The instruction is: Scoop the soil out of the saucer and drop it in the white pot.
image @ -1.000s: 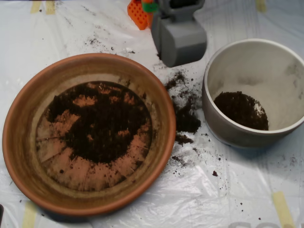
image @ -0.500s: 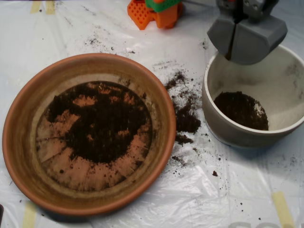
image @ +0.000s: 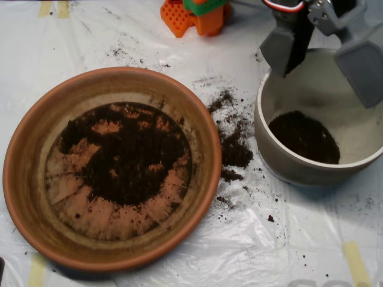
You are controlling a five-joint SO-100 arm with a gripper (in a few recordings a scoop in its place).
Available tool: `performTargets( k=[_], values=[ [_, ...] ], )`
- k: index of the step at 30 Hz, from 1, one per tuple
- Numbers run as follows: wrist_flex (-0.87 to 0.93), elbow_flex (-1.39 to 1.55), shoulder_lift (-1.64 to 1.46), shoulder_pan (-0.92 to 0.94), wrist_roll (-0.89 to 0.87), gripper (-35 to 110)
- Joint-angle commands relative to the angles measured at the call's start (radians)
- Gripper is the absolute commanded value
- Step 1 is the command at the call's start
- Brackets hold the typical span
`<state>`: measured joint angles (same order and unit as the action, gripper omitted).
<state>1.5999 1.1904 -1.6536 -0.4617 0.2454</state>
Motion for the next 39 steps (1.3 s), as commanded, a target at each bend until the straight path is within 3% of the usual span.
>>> performTargets(
  k=[1,11,19,29,39],
  values=[
    [0.0,-0.038,-0.086,0.011,-0.012,42],
    [0.003,-0.127,-0.1,0.072,-0.127,31],
    [0.012,-0.114,-0.149,0.364,-0.181,36],
    [-0.273,0.445,-0.284,0.767,-0.101,38],
    [-0.46,0.765,-0.14,0.865,-0.017,46]
  ],
)
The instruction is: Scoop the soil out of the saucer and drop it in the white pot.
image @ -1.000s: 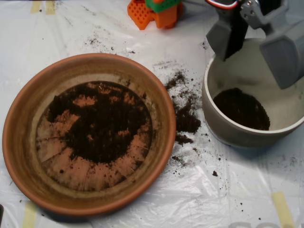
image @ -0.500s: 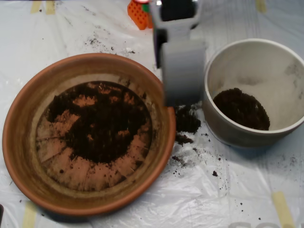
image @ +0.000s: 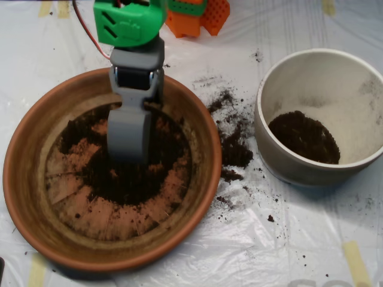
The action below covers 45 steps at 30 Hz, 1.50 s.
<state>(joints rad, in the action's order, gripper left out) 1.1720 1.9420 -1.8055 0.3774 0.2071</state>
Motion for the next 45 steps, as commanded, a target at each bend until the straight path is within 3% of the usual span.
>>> performTargets(
  k=[1,13,24,31,41,45],
  values=[
    [-0.044,0.015,0.041,0.032,0.021,47],
    [-0.124,-0.083,0.268,0.084,0.034,59],
    [-0.127,-0.245,0.388,0.072,0.032,59],
    [-0.153,-0.199,0.396,0.038,0.037,58],
    [-0.026,-0.219,0.433,0.023,0.014,56],
    [0.051,-0.353,0.543,0.035,-0.014,56]
  ],
)
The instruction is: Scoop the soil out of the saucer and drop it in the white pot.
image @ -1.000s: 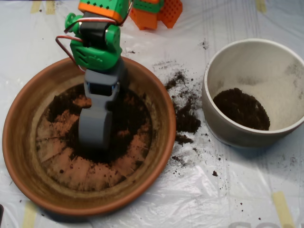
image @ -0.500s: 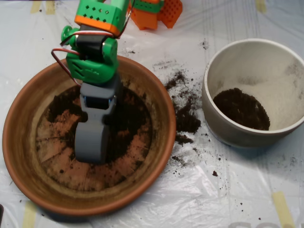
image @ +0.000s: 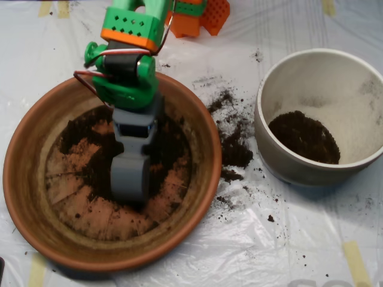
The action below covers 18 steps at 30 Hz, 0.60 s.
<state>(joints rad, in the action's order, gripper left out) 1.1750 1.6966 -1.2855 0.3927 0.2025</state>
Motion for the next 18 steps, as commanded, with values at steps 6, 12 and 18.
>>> performTargets(
  k=[6,12,18],
  values=[
    [-0.008,-0.164,0.064,0.049,-0.008,56],
    [0.025,-0.259,0.135,0.063,-0.002,56],
    [0.034,-0.275,0.146,0.061,0.003,49]
  ],
)
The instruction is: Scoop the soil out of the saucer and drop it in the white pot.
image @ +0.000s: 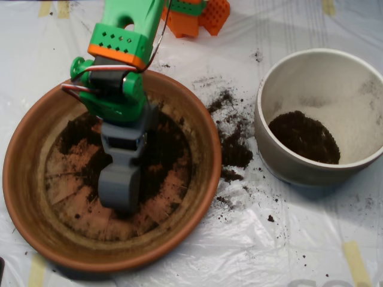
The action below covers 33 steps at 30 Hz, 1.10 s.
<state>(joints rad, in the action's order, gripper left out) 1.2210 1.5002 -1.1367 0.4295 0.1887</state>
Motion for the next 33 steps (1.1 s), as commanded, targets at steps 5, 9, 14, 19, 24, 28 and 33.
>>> performTargets(
  k=[5,9,14,19,24,28,33],
  values=[
    [-0.015,-0.089,-0.006,0.028,0.02,41],
    [-0.014,-0.095,-0.009,0.029,0.02,29],
    [-0.041,-0.083,-0.021,0.037,0.026,8],
    [-0.104,-0.006,-0.081,0.032,0.037,0],
    [-0.143,0.087,-0.199,0.011,0.04,0],
    [-0.138,0.184,-0.399,-0.041,0.035,0],
    [-0.048,0.227,-0.652,-0.146,0.026,-1]
  ],
)
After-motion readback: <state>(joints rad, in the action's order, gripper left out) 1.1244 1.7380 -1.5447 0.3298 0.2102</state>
